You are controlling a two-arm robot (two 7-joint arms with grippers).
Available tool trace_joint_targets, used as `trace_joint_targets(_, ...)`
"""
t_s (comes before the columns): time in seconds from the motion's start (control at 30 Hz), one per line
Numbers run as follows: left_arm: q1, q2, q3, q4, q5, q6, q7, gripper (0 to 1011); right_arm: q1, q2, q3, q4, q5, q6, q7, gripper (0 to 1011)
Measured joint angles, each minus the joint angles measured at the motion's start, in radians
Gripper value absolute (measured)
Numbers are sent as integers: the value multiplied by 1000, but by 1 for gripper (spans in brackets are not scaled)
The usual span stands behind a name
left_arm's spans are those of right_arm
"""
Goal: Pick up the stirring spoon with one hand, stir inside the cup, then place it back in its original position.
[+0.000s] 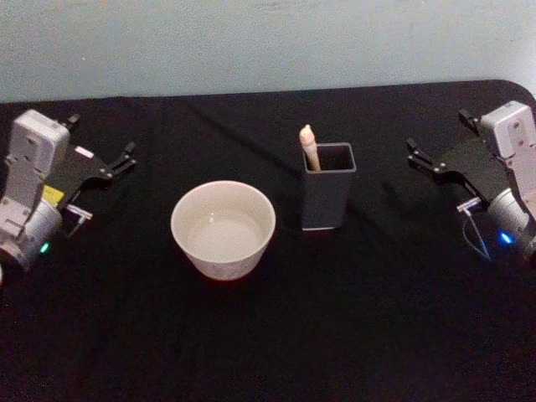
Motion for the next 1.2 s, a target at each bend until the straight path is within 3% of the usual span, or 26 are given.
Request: trace_joint_targets(1.2, 0, 0, 0, 0, 0, 0, 0, 1001, 0, 0, 0, 0, 0, 0, 0, 1003)
